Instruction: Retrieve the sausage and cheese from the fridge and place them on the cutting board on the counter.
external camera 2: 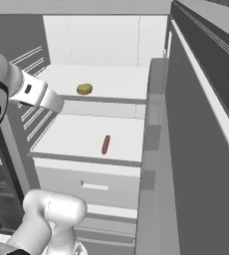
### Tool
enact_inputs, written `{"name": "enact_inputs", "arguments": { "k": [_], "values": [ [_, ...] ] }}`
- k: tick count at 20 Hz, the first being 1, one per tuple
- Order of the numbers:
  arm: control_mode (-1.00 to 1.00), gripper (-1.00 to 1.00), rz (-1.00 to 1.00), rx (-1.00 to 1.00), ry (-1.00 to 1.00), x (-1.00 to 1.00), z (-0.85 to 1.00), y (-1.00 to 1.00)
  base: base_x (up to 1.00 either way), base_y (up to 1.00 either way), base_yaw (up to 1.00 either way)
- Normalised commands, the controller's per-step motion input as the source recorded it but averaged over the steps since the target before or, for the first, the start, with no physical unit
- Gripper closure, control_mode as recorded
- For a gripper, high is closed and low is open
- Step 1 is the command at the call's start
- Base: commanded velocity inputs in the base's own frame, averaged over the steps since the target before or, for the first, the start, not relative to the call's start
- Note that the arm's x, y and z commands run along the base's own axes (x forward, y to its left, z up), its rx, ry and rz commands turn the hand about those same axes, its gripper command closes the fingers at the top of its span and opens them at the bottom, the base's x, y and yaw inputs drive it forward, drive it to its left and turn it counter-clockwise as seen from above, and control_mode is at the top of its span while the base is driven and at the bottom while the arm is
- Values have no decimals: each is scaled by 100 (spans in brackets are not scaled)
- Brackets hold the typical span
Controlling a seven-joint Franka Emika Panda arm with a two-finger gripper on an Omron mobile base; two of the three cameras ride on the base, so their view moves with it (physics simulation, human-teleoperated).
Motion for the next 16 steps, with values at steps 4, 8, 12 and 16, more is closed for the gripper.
{"name": "enact_inputs", "arguments": {
  "k": [4,8,12,16],
  "values": [
    [-100,-100,-5,0,0,68,18,-3,0,0,0],
    [-100,-100,-5,0,0,80,0,-10,0,0,0],
    [-100,-100,-5,-2,0,70,-14,-9,0,0,0],
    [-100,-100,-5,0,3,53,-4,-4,0,0,0]
  ]
}}
